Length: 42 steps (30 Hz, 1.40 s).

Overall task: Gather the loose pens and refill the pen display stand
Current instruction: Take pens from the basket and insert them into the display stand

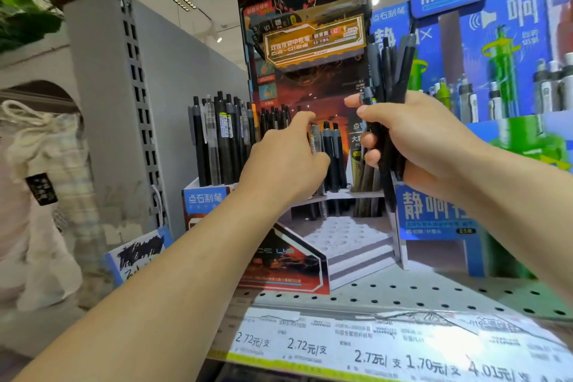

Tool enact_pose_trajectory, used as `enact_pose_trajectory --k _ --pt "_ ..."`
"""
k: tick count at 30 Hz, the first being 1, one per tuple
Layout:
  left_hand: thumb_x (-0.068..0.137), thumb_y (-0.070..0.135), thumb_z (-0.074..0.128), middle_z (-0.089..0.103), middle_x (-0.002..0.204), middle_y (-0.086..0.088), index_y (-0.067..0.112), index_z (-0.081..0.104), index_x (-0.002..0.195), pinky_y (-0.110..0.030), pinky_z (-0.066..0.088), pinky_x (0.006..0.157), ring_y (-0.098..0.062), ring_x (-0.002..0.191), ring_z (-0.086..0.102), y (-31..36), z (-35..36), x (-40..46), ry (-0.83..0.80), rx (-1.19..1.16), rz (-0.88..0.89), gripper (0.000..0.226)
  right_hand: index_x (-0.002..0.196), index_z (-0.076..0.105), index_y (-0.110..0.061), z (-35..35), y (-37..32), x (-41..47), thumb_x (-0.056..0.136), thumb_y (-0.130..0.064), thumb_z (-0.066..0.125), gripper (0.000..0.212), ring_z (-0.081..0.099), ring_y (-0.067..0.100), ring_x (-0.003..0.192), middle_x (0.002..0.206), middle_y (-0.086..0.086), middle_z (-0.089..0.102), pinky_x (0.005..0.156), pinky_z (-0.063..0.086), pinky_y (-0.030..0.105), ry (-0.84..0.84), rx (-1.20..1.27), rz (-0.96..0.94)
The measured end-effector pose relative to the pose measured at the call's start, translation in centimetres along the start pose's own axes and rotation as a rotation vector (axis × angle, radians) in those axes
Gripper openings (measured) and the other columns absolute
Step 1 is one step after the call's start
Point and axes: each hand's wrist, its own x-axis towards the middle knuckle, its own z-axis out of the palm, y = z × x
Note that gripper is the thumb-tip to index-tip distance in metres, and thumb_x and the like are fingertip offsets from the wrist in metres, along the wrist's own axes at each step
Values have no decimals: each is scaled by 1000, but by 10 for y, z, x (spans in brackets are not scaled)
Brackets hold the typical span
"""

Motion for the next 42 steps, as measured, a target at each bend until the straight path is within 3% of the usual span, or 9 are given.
enact_pose_trajectory --k 5,9,14,19,23,26,30,37,42 --pt "91 37 55 63 77 -1 37 29 149 -38 57 69 -24 71 64 0 2 2 -66 9 -20 63 113 68 -11 -1 2 0 103 -9 54 18 50 9 49 56 -6 53 44 43 23 -24 3 3" --pt "94 29 52 67 69 4 41 33 148 -39 59 67 -7 58 64 -1 -2 1 80 -366 -5 59 117 67 -8 -1 4 1 102 -14 60 18 64 11 59 84 5 61 55 54 25 -53 -49 7" --pt "100 33 50 67 86 13 40 48 140 -26 55 52 -2 63 64 0 -8 -2 236 -776 40 40 104 72 -8 -1 4 1 99 -15 64 11 72 18 67 77 0 71 64 62 34 -150 -67 22" --pt "99 35 57 69 96 16 35 66 115 -37 59 73 -3 83 64 3 -9 -3 133 -673 109 19 107 74 -14 1 5 0 99 -16 64 13 75 19 75 84 0 77 72 64 38 -285 -141 6" --pt "97 33 58 69 79 16 35 67 81 -48 58 78 -5 75 64 3 -12 -6 75 -595 138 19 106 73 -15 2 6 0 101 -17 61 13 75 20 77 85 1 75 76 64 39 -332 -185 -6" --pt "99 27 58 74 90 11 30 71 92 -41 59 79 -8 89 69 3 -15 -7 135 -677 138 14 109 72 -17 2 6 0 103 -20 58 15 77 23 83 89 1 75 75 64 39 -322 -174 7" --pt "104 20 48 73 98 1 30 61 100 -25 59 65 -11 95 71 4 -17 -9 431 -950 42 17 111 72 -13 -1 5 2 104 -22 56 20 76 21 93 101 -1 74 75 64 45 -122 -97 26" --pt "104 17 48 64 95 15 30 55 130 -30 62 67 -3 85 63 2 -13 -8 537 -674 141 30 110 72 -18 -1 3 2 105 -25 55 19 77 18 87 114 6 71 63 64 37 36 -28 26" --pt "101 13 53 63 91 12 34 47 134 -11 43 59 -7 75 60 0 -7 -5 470 -425 135 39 113 72 -17 -1 3 1 105 -24 54 21 75 14 75 108 7 70 59 61 33 9 -29 19"
